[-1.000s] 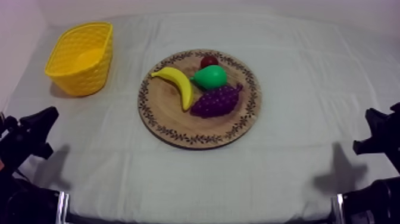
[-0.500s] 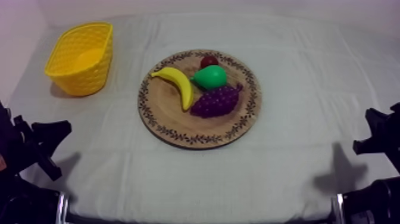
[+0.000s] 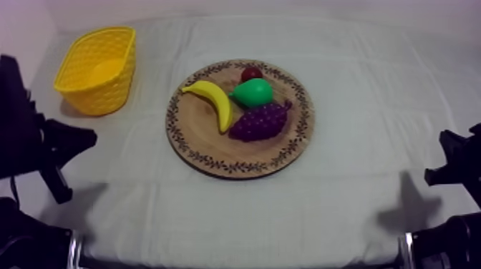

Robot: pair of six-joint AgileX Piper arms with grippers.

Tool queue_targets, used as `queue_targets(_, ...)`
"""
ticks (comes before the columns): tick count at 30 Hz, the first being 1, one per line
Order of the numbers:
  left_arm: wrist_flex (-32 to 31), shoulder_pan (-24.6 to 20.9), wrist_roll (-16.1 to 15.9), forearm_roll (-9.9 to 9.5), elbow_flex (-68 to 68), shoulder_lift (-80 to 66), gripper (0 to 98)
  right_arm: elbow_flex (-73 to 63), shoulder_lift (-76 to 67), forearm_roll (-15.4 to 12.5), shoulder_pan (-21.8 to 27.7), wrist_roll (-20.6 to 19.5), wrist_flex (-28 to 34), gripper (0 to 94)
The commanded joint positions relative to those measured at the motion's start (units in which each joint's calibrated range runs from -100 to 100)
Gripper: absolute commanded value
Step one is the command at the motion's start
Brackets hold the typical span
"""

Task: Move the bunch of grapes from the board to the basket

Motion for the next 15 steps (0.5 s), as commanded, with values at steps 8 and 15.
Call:
queue_targets(8, 16.91, 5.41, 0.23, -2.86, -28.71, 23.34, 0.0, -0.04, 0.00, -0.02, 0.01, 0.01, 0.00, 0.3)
queue_targets(15, 22.64, 9.06, 0.04, -5.95, -41.63, 35.44, 0.0, -0.04, 0.00, -0.02, 0.01, 0.01, 0.00, 0.3)
